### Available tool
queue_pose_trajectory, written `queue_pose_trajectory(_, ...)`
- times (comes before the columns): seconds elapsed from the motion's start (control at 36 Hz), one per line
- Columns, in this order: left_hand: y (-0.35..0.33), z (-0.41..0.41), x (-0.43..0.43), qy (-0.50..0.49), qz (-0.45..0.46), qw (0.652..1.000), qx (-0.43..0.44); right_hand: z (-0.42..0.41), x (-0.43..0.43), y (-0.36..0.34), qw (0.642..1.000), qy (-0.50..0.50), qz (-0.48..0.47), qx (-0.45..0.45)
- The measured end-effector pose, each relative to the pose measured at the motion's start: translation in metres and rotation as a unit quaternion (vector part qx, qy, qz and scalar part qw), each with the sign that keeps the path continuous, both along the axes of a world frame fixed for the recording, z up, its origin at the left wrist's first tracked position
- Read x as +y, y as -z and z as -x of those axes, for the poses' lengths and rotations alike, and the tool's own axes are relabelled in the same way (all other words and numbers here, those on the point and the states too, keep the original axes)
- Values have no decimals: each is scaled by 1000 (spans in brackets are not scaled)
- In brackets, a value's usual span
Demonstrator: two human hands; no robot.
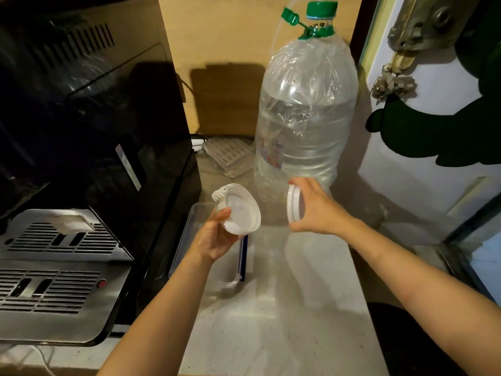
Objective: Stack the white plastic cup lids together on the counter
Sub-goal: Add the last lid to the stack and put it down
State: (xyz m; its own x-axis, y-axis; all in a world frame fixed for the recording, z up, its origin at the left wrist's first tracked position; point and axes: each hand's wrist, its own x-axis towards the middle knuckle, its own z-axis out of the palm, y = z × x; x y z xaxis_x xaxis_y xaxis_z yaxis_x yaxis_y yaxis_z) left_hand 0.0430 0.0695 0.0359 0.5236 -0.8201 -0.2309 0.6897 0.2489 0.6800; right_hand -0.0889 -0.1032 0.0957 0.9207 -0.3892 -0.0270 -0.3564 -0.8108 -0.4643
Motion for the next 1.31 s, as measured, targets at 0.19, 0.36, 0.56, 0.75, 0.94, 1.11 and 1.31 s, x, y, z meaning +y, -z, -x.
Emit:
queue_pose_trajectory(0.19, -5, 6, -11, -14, 10, 1000, 10, -8, 12, -38, 954, 67, -170, -238)
queue_pose_trajectory(0.36, -9, 7, -20, -3, 41, 999, 19, -26, 36, -32, 906, 109, -286, -293)
queue_pose_trajectory(0.56, -18, 7, -24, -9, 80, 997, 23, -43, 53, -15, 830, 152, -417, -337)
queue_pose_trajectory(0.75, -24, 5, -26, -24, 99, 995, 14, -49, 62, -5, 821, 145, -448, -324)
queue_pose_trajectory(0.94, -24, -1, -25, -51, 86, 995, 6, -52, 62, -7, 848, 126, -438, -270)
queue_pose_trajectory(1.11, -24, -5, -25, -57, 73, 996, -3, -52, 55, -4, 863, 108, -460, -181)
queue_pose_trajectory(1.31, -26, -8, -24, -31, 72, 997, -16, -57, 43, -9, 898, 80, -422, -95)
